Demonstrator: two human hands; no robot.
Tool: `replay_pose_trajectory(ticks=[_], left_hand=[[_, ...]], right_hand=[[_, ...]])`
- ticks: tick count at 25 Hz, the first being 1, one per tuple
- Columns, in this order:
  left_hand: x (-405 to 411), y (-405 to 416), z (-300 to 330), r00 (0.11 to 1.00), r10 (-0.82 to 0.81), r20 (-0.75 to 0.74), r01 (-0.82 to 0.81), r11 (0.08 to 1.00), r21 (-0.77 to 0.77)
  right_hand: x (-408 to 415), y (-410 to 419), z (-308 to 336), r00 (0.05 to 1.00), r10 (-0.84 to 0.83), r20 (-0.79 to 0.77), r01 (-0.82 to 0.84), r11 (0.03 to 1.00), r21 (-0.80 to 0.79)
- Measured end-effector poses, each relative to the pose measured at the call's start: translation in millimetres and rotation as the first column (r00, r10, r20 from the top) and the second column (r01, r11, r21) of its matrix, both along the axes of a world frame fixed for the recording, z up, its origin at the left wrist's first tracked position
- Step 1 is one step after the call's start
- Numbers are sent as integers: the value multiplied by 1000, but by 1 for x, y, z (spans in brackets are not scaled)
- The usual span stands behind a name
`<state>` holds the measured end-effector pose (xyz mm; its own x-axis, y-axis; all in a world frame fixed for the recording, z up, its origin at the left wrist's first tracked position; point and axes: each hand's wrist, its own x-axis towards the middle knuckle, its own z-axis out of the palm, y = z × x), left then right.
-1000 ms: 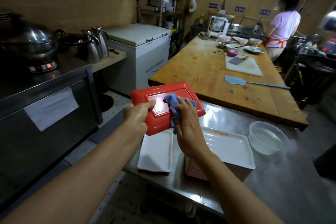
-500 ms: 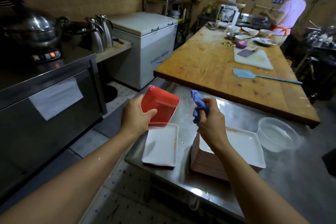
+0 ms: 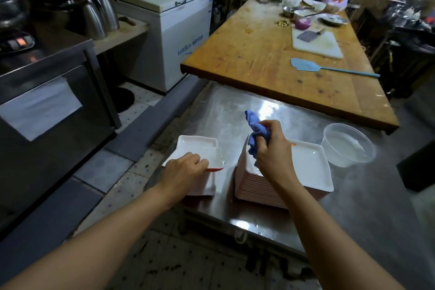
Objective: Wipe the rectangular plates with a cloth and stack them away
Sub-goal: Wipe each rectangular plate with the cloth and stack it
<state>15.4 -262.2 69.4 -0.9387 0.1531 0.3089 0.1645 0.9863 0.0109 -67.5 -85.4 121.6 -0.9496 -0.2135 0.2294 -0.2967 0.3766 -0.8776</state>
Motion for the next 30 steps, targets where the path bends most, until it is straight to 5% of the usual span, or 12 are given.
replay_pose_trajectory(ticks=[9, 17, 30], left_hand=[[6, 2, -49, 994, -13, 108, 16, 999, -31], [-3, -8, -89, 887, 97, 452, -64, 994, -90], [-12, -7, -106, 855, 173, 489, -130, 984, -122]], right_hand=[[-4, 15, -11, 999, -49, 14, 49, 998, 28], [-9, 27, -18, 993, -112, 43, 110, 993, 46], [-9, 40, -24, 984, -166, 69, 160, 983, 85]])
